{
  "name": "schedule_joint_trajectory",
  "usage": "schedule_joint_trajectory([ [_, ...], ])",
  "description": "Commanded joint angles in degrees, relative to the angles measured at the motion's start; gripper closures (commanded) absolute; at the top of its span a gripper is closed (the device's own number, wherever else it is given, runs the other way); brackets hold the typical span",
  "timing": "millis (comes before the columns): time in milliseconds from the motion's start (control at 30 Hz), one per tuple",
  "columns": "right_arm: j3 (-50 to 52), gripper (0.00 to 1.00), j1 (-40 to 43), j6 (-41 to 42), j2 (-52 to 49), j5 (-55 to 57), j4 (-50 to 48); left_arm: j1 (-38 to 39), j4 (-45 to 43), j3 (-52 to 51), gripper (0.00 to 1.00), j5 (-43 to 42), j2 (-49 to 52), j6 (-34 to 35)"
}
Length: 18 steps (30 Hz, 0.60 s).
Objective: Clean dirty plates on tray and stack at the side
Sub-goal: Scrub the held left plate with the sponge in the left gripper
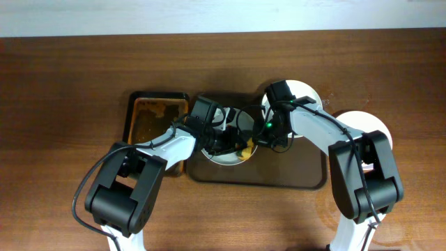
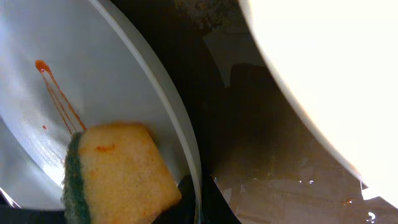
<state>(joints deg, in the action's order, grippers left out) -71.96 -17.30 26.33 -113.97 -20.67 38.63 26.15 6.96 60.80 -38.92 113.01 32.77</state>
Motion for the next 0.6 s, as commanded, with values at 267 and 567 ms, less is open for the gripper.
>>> schedule_joint_trajectory([
  [267,0.0,0.94,-0.3,-0.9,-0.8,1.2,1.5,-0.2,0.2,0.0,1.00,21.4,0.7,0.3],
  [567,0.0,0.95,-0.3,-1.0,-0.8,3.4,3.0,-5.0,7.5,0.0,1.00,20.8,0.0,0.2],
])
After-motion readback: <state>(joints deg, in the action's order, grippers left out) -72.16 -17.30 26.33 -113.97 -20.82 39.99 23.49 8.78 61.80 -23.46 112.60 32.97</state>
